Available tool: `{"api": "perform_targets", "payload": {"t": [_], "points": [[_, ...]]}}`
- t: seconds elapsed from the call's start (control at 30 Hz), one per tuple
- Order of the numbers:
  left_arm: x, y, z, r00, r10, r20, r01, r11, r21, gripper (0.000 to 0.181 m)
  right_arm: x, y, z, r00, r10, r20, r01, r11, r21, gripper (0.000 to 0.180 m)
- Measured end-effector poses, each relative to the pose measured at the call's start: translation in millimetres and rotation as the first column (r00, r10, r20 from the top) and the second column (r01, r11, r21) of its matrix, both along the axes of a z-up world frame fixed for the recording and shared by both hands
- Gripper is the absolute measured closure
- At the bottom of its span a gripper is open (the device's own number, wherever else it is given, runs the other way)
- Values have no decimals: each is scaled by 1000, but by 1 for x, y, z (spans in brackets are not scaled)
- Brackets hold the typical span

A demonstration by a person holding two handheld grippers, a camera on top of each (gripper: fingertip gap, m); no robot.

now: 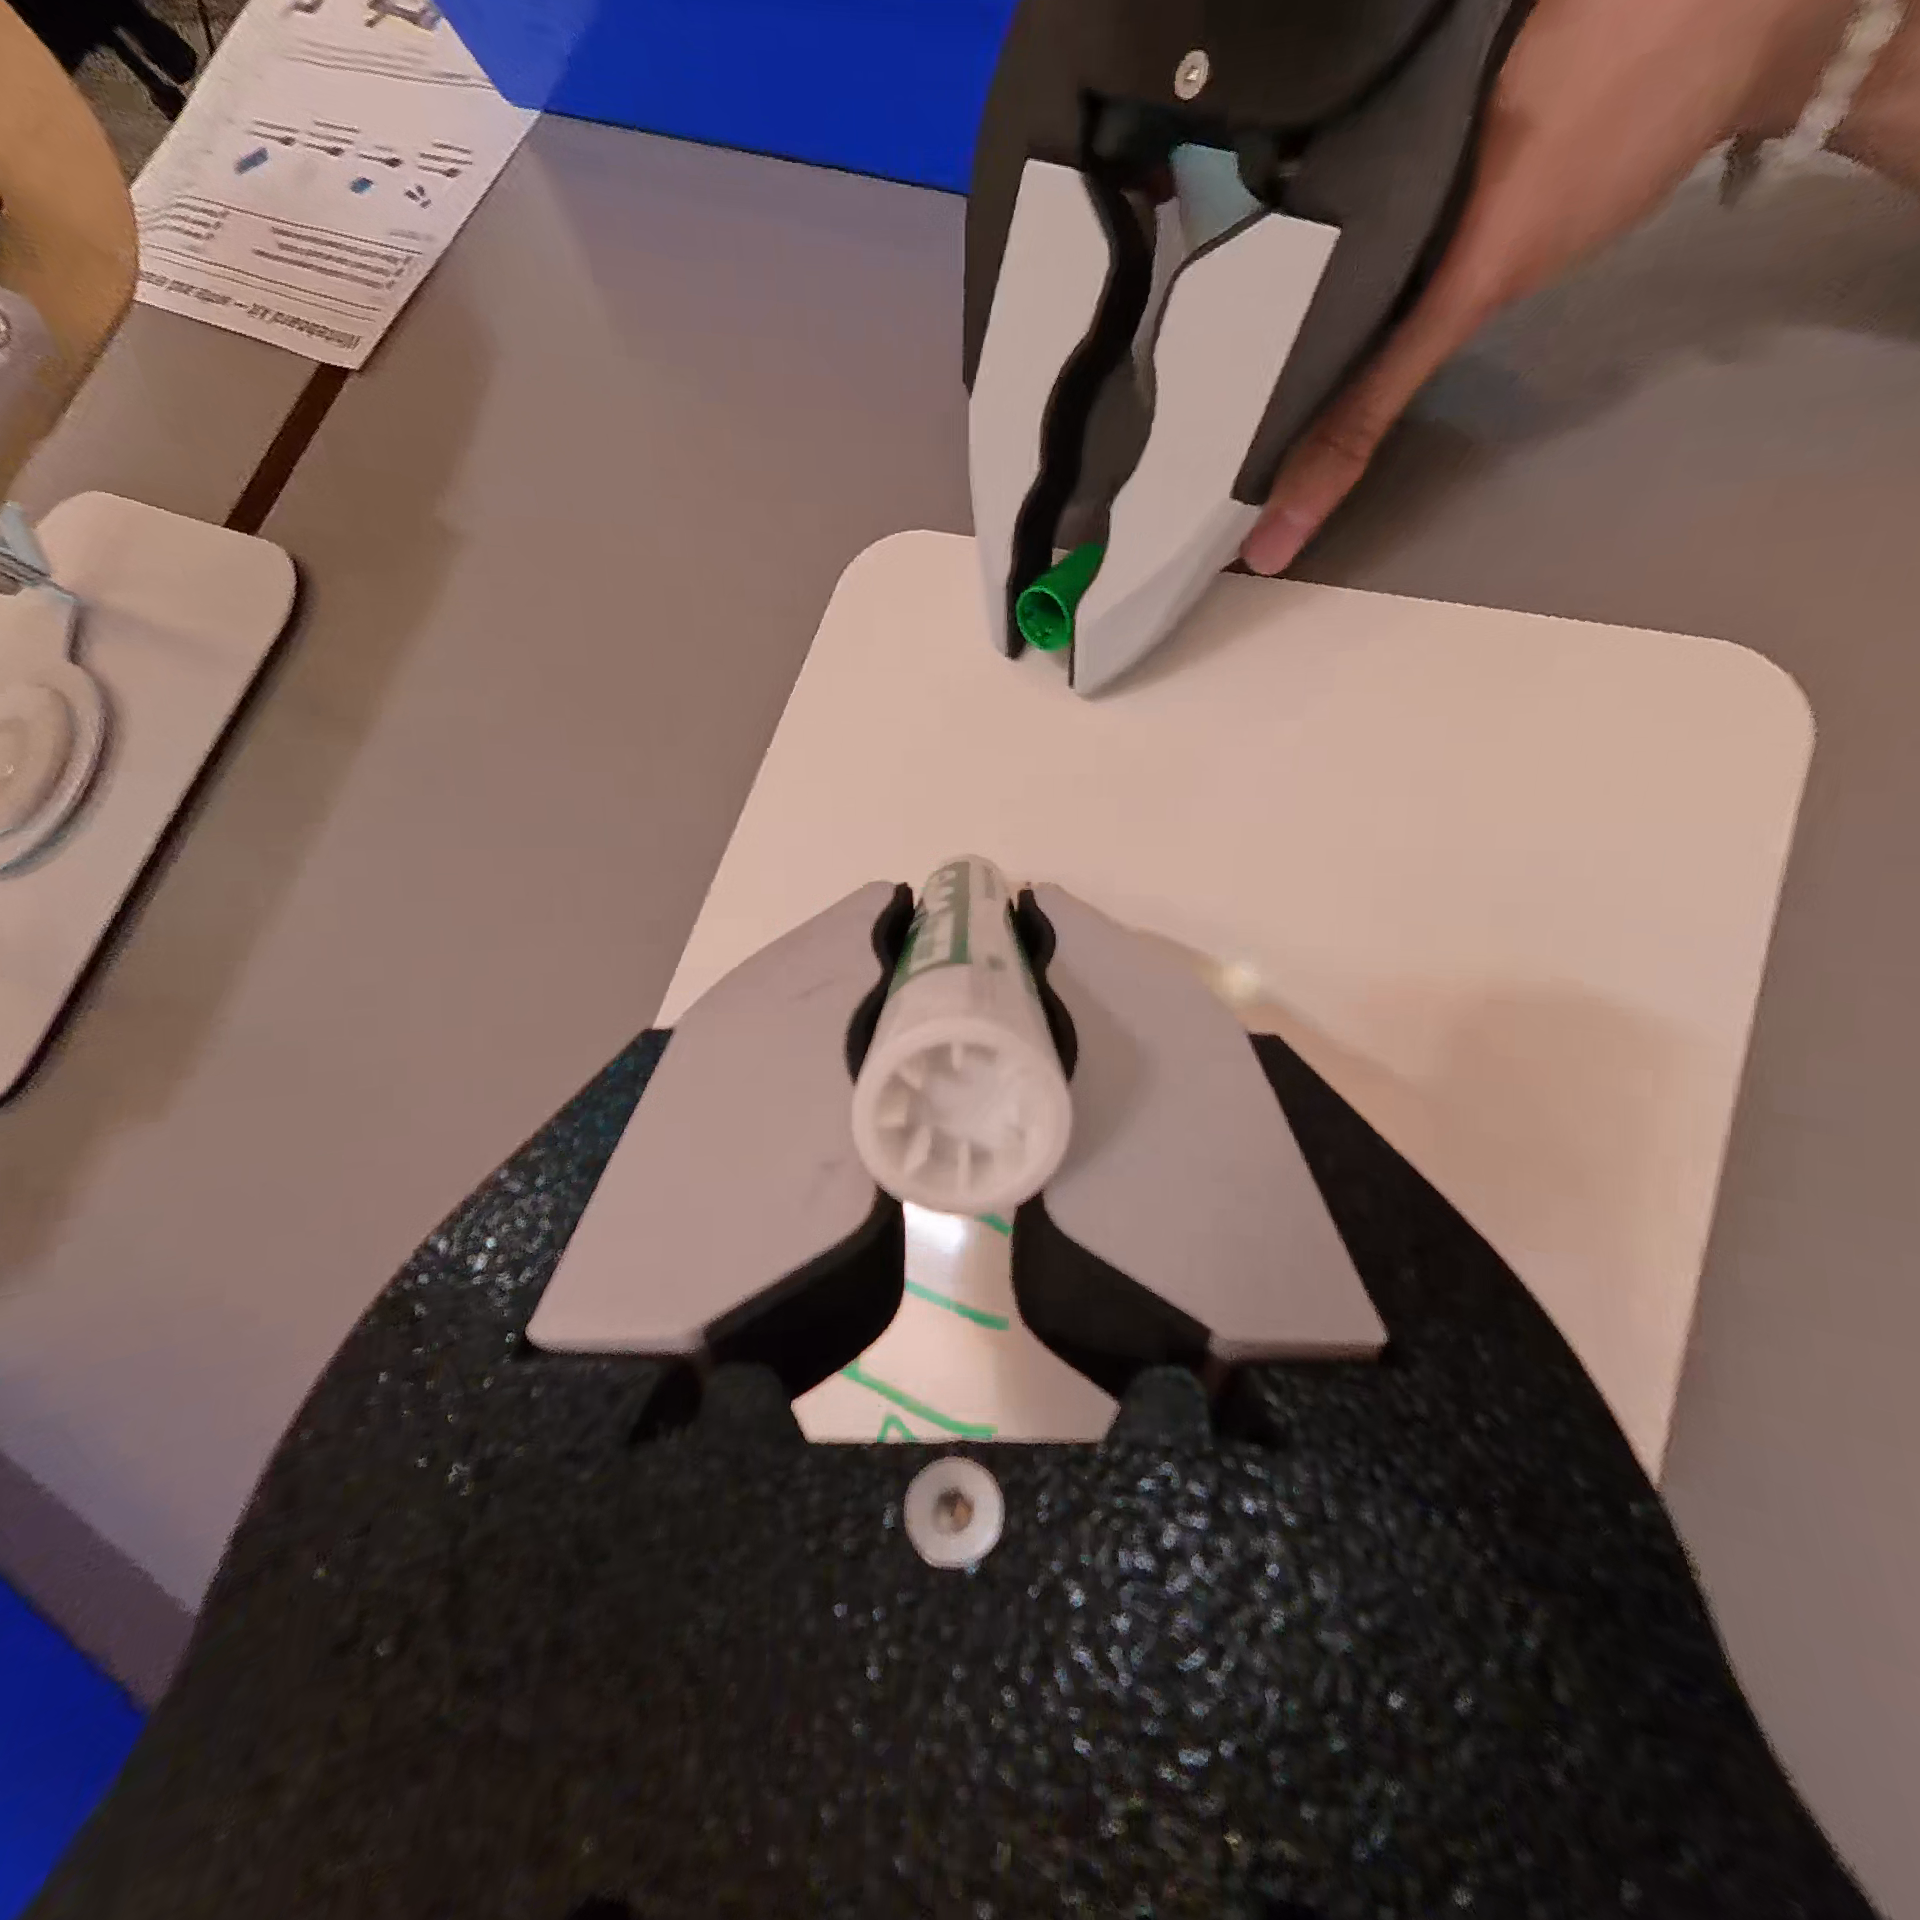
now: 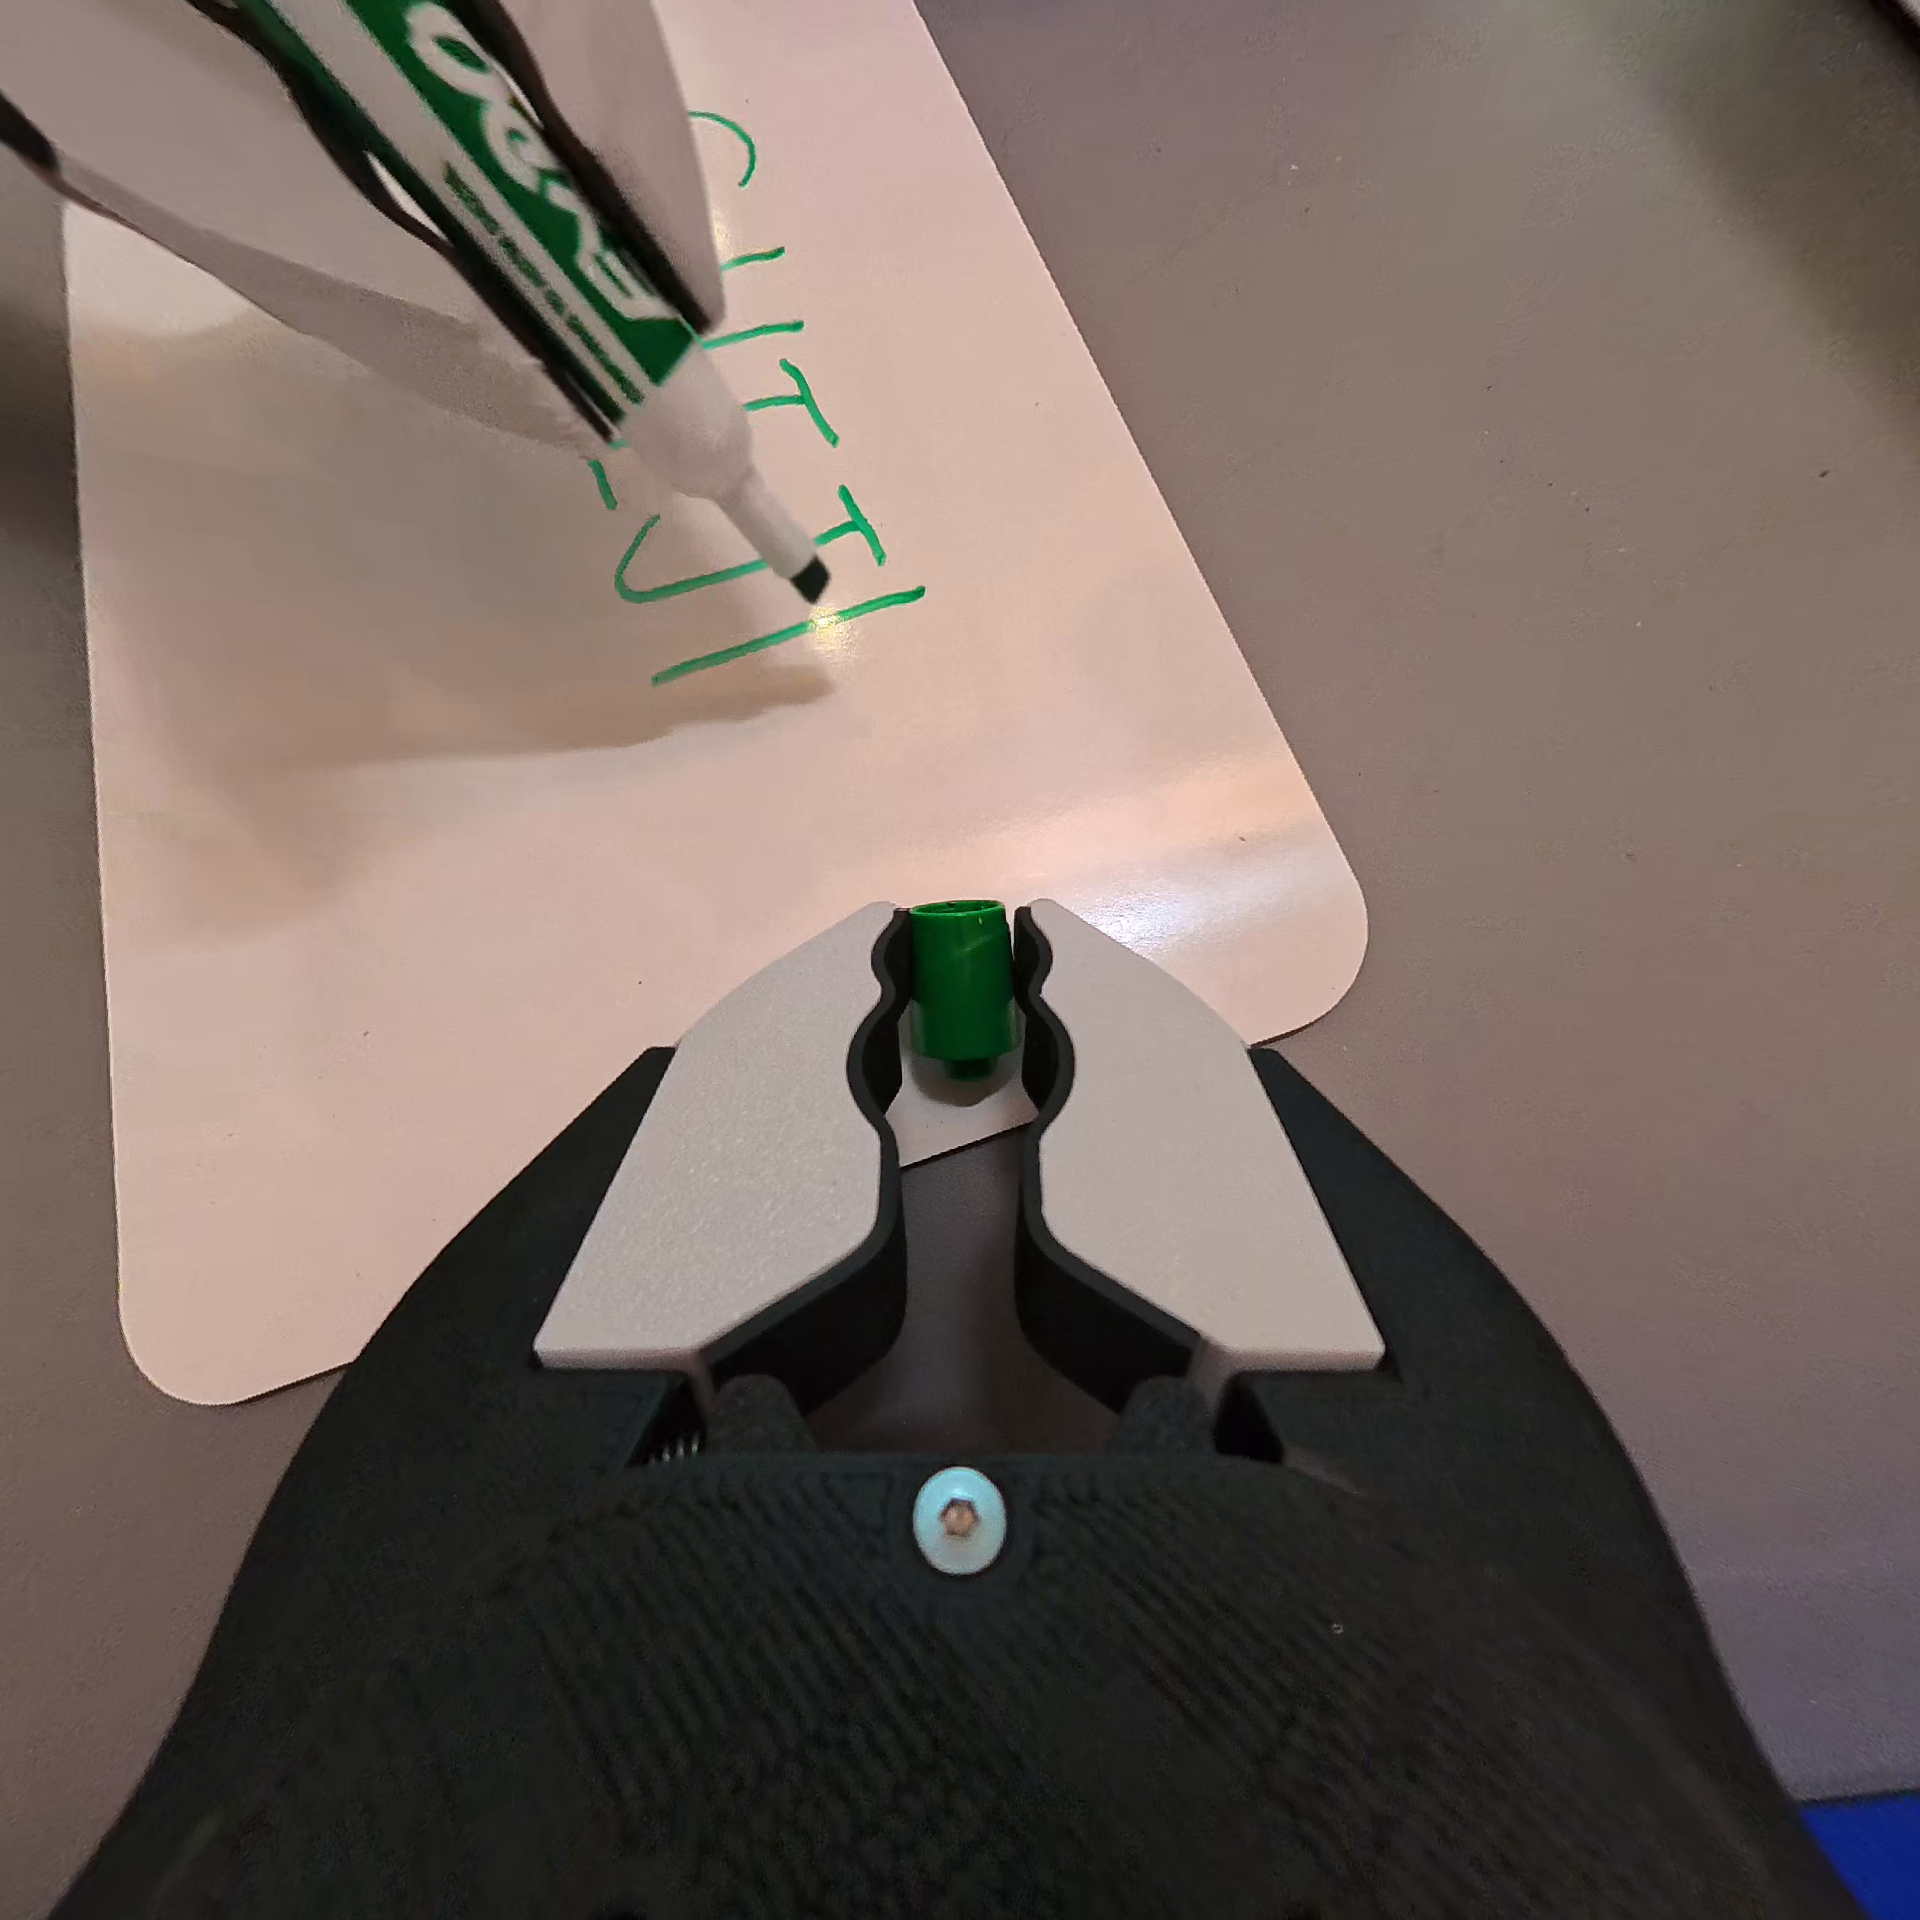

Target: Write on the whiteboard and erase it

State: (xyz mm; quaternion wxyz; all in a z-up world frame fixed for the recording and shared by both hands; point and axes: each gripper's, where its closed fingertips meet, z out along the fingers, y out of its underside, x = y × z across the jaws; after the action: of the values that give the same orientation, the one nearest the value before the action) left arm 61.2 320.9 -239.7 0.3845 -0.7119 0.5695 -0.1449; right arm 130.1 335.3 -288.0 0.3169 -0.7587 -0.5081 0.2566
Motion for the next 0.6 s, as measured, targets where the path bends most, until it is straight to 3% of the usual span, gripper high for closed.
{"api": "perform_targets", "payload": {"t": [0.27,0.6], "points": [[11,13,-14,1000,10,-20,-10,1000,-11,162,0,0,0,1000,0,0,0,1000,0,161],[-2,2,-19,996,-13,-92,12,1000,-13,161,0,0,0,1000,1,1,-1,1000,1,161]]}}
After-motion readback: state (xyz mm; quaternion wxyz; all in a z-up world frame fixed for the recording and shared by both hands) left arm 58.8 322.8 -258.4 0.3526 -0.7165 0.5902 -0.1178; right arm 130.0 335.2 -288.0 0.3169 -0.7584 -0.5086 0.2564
